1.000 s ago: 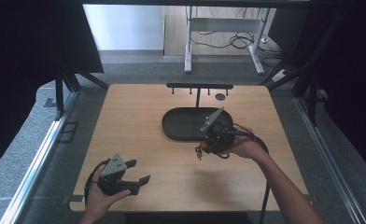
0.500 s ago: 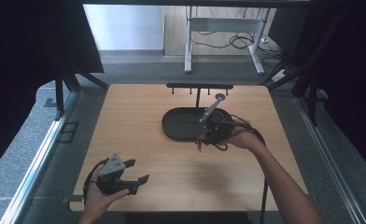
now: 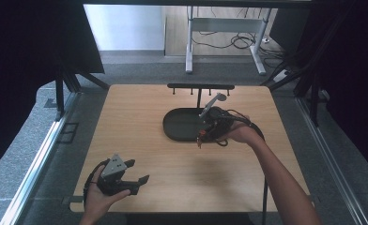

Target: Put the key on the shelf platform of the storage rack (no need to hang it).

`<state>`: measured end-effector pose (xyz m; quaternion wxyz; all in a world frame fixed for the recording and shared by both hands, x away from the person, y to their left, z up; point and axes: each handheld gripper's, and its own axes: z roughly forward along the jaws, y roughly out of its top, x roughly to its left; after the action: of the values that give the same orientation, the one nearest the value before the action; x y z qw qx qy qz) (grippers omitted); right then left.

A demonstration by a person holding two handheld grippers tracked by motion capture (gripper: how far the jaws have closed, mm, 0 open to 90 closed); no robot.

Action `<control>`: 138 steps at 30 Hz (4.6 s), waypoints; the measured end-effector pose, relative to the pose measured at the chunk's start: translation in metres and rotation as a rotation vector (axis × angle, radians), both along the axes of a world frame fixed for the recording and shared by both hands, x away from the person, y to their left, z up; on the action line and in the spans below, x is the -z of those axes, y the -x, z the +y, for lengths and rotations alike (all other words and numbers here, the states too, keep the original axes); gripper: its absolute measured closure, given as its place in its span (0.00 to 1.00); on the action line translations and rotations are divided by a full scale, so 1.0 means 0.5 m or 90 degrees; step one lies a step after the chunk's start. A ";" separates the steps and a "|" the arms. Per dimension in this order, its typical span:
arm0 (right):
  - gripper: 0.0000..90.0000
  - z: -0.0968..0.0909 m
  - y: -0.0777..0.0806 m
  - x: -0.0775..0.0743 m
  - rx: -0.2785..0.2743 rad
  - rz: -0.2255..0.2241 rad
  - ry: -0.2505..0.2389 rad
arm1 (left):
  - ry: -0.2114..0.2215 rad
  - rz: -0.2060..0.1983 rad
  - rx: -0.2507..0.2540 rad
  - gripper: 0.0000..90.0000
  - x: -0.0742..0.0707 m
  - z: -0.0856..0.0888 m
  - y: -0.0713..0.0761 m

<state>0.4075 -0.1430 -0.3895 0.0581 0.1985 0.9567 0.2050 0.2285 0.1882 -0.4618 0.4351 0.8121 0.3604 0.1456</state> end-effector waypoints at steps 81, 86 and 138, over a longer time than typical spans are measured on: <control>0.73 -0.004 -0.188 0.099 0.056 -0.008 0.011 | 0.015 0.011 0.011 0.25 0.005 0.004 -0.005; 0.72 -0.001 -0.190 0.101 0.061 -0.014 0.012 | 0.015 0.010 0.011 0.25 0.004 0.005 -0.005; 0.55 -0.149 0.086 0.059 0.065 -0.069 -0.151 | 0.001 0.010 0.021 0.25 0.005 -0.019 0.001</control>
<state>0.3645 -0.2177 -0.4189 0.0960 0.2414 0.9097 0.3241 0.2281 0.1787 -0.4642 0.4352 0.8188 0.3506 0.1315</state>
